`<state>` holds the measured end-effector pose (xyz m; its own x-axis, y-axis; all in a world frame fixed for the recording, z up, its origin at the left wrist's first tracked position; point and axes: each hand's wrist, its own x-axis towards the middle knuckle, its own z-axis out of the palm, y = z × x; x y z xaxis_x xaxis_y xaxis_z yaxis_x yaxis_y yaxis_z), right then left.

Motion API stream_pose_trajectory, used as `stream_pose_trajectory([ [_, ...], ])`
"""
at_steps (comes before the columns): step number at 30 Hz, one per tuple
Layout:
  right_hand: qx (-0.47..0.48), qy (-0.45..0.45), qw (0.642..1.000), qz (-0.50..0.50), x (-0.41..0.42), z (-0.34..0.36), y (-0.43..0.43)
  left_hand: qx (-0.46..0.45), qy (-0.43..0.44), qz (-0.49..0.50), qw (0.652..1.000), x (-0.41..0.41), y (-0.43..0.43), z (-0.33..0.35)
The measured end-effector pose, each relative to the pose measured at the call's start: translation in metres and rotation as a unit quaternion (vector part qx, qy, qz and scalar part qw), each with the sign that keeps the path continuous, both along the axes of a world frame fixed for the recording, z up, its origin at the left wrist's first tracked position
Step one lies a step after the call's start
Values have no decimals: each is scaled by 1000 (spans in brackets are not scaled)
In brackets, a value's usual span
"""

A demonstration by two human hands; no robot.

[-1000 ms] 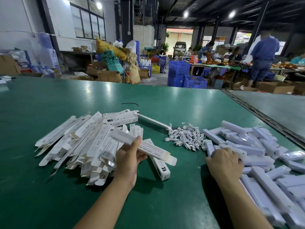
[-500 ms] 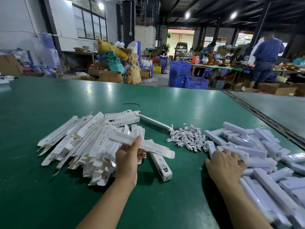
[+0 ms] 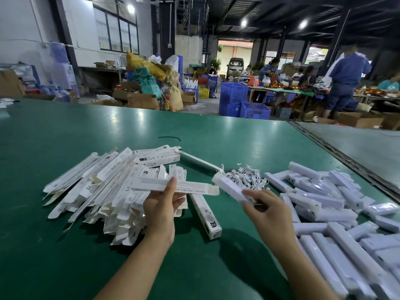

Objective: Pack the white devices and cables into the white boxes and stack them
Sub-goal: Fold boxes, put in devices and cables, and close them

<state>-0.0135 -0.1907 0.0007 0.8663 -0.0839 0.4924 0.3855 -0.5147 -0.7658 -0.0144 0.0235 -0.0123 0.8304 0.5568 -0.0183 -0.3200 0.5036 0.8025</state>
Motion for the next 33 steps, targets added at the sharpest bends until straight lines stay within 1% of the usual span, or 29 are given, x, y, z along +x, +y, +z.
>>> stream_pose_trajectory([
  [2,44,11,998,34,-5,-2,12,-13,5,10,1000,1,2,1],
  [4,68,19,996,52,-7,-2,17,-24,7,19,1000,1,4,1],
  [8,109,35,993,41,-6,-3,17,-44,15,32,998,3,5,2],
  [10,129,54,989,55,-5,-2,15,-52,16,32,998,3,6,3],
  [15,152,102,975,129,-5,0,13,-41,-4,21,999,-1,6,5],
  [20,184,115,964,152,-2,-1,9,-37,-18,-2,999,-3,5,7],
  [24,222,151,946,183,0,-4,7,-37,-20,-35,999,-4,5,7],
  [25,239,167,938,189,1,-5,6,-39,-20,-45,998,-5,6,7],
  [27,303,195,912,194,4,-6,7,-42,-19,-59,997,-5,7,7],
  [30,421,221,859,188,7,-7,9,-41,-19,-74,996,-5,7,6],
  [33,511,236,809,169,8,-8,11,-48,-26,-83,995,-5,2,6],
])
